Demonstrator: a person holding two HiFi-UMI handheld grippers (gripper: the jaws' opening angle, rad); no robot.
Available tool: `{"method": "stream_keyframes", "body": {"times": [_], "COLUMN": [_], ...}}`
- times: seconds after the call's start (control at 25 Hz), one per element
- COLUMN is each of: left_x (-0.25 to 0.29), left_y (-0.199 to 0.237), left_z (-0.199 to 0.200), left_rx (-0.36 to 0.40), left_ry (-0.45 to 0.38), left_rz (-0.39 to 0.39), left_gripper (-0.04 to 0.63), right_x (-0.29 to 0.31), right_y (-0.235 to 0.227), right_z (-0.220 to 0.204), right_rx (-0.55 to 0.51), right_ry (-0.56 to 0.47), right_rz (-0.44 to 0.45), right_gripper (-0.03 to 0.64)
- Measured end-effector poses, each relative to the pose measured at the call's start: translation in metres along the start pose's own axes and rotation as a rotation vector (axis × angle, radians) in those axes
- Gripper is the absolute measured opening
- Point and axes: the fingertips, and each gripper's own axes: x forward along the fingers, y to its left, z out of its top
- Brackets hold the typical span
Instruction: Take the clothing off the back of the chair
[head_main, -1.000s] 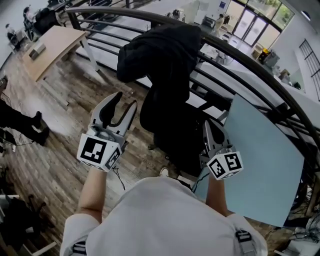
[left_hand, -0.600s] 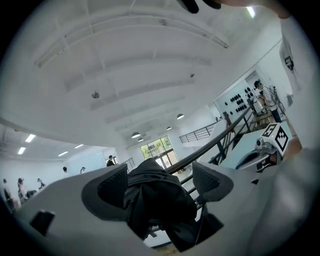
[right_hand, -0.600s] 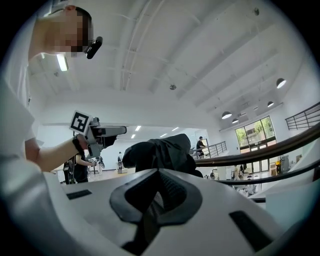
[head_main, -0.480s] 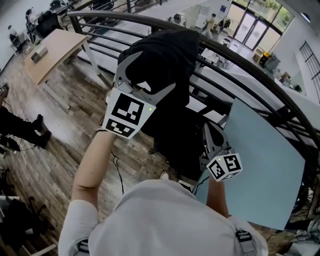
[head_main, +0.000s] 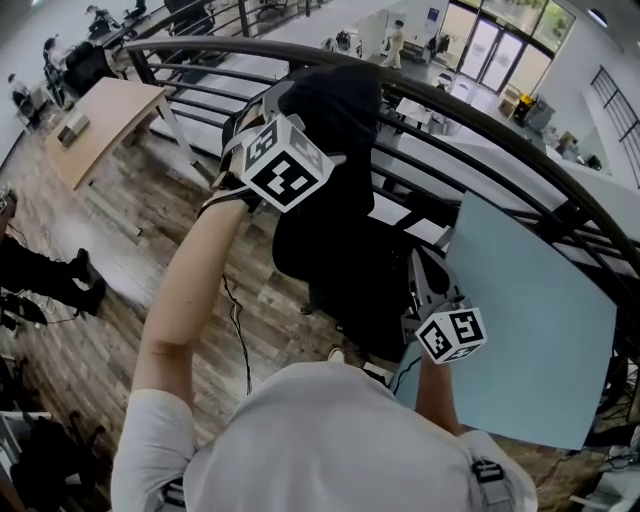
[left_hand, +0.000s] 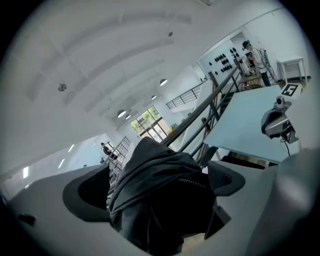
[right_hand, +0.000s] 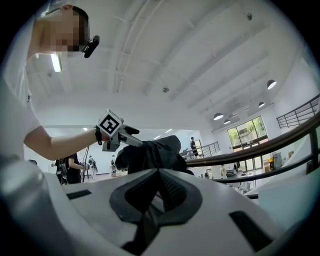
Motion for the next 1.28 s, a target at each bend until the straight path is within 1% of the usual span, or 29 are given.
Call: {"method": "stream_keyframes", "body": {"times": [0.08,0.2,0.28,0.4,0.52,0.6,0.68,0.76,0.8,0.92,1.04,1.16,1.28], "left_x": [0.017,0.041,0.056,0.072,0.084,0.092,0.098,0.103,0.106,0.115,0.122,0.126,0.130], "left_y": [0.001,0.002,0.004,0.011,0.025,0.032,0.037,0.036,0.035,0.034,0.032,0.035,0.040], "left_z": [-0.008,-0.018,-0.025,-0.034,-0.039,-0.043,-0.045,-0.049,-0.049,-0.049,-0.057,-0.059,-0.062], "left_rx": [0.010,0.061,0.082,0.084,0.082,0.072,0.039,-0.012,-0.025,-0.029,-0.036,-0.034,-0.055], "left_ry": [0.048,0.126,0.169,0.222,0.265,0.282,0.284,0.302,0.311,0.346,0.387,0.398,0.397], "left_rz": [-0.018,-0.031,-0.051,-0.087,-0.099,-0.104,-0.114,-0.155,-0.169,-0.184,-0.192,-0.184,-0.146], "left_gripper": [0.591,0.592,0.592,0.592,0.592,0.592,0.592,0.592,0.592,0.592,0.591,0.591,0.583], "right_x": [-0.002,-0.004,-0.006,-0.010,-0.015,-0.018,-0.018,-0.016,-0.016,-0.014,-0.009,-0.008,-0.008], "right_y": [-0.004,-0.010,-0.016,-0.027,-0.037,-0.042,-0.045,-0.047,-0.048,-0.050,-0.051,-0.056,-0.059], "right_z": [-0.002,-0.003,-0.004,-0.005,-0.009,-0.012,-0.013,-0.012,-0.012,-0.009,-0.010,-0.014,-0.017], "right_rx": [0.004,0.010,0.016,0.025,0.033,0.039,0.041,0.038,0.036,0.029,0.026,0.034,0.039], "right_ry": [-0.001,-0.004,-0.006,-0.005,0.002,0.006,0.013,0.020,0.023,0.030,0.037,0.048,0.053], "right_rz": [-0.008,-0.023,-0.041,-0.067,-0.086,-0.099,-0.106,-0.104,-0.101,-0.090,-0.080,-0.089,-0.089], "right_gripper": [0.020,0.020,0.020,0.020,0.020,0.020,0.020,0.020,0.020,0.020,0.020,0.020,0.020]}}
